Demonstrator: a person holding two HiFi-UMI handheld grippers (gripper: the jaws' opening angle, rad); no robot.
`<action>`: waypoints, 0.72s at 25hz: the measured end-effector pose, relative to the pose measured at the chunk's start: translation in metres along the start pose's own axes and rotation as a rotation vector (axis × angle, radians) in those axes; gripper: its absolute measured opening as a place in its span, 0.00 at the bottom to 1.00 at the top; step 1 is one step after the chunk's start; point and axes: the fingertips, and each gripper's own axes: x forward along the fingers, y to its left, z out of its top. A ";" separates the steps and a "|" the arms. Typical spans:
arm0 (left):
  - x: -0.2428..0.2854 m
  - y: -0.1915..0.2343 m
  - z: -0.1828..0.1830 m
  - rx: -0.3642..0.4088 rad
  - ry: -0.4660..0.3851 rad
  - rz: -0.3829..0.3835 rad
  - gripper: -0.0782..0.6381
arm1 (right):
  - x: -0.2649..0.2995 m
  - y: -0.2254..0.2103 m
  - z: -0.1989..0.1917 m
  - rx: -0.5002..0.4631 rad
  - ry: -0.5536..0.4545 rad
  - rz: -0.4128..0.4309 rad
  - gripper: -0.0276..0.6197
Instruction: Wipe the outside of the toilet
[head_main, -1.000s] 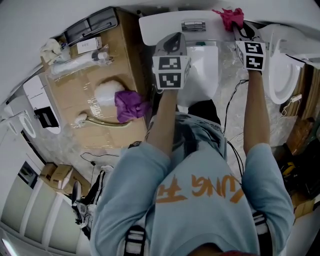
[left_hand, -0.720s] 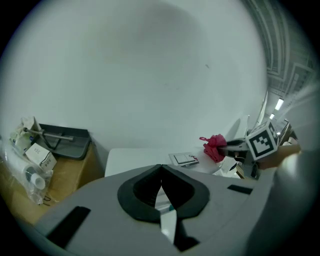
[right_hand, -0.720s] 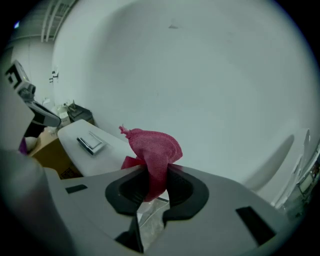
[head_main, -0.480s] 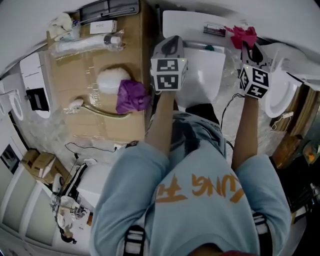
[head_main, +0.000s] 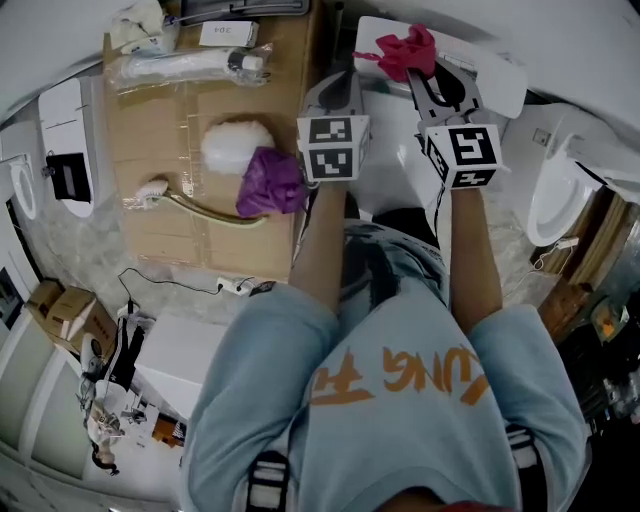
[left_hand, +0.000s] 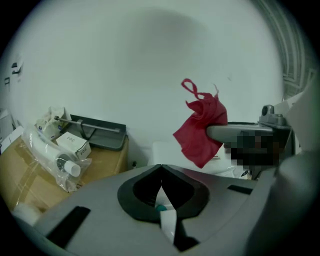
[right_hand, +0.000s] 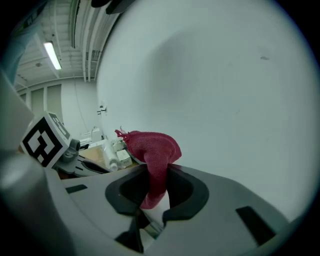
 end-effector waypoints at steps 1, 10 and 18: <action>-0.001 0.005 -0.001 -0.004 0.001 0.005 0.15 | 0.009 0.011 -0.001 -0.009 0.005 0.026 0.19; 0.002 0.022 -0.010 -0.028 0.017 0.006 0.15 | 0.051 0.051 -0.036 -0.089 0.094 0.117 0.19; 0.006 0.012 -0.016 -0.004 0.033 -0.014 0.15 | 0.049 0.037 -0.065 -0.095 0.162 0.070 0.18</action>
